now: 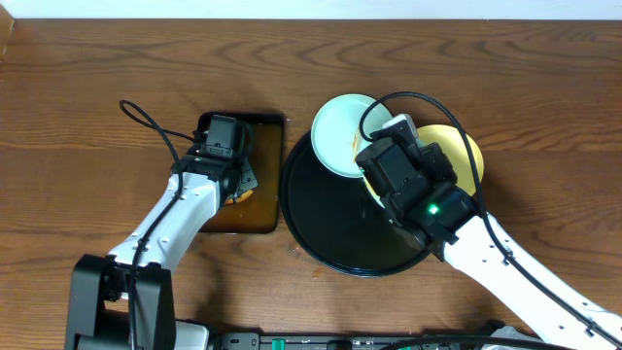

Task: Clean dirty plates on tray and stack at the side
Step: 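Lift the cleaned blue plate with right gripper off the black tray, then carry the blue plate right and set it on the table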

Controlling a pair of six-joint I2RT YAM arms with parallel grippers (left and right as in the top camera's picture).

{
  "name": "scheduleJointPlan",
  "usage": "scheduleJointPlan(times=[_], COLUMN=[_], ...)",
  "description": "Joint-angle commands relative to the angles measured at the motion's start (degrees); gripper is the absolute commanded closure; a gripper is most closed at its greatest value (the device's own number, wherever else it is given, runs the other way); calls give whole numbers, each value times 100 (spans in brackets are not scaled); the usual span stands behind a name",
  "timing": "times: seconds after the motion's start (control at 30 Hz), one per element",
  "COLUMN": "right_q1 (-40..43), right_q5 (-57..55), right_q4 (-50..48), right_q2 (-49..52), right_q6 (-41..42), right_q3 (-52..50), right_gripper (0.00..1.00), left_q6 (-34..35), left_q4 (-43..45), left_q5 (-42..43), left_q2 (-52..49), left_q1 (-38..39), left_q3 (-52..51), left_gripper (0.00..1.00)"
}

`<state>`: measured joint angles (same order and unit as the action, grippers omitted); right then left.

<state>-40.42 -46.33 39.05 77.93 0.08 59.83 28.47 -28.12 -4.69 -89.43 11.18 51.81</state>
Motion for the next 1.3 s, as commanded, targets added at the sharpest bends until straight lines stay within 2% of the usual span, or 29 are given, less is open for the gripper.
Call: scheduleJointPlan(times=[0.0,0.93,1.27], right_q1=[-92,-92,-92], right_q5=[-302,-496,-704], right_q4=[-55,-162,-205], right_q2=[-83,-83,-83], right_q6=[-105,-208,669], right_q3=[136,136,136], right_gripper=[99,99,99], left_q6=[-35,-35,-35], left_q4=[-11,-7,-9], left_q5=[-48,-48,-48], left_q2=[-20,-20,-20], left_q1=[-24,-24,-24], left_q3=[-61,-61,-61], left_gripper=[92,92,92])
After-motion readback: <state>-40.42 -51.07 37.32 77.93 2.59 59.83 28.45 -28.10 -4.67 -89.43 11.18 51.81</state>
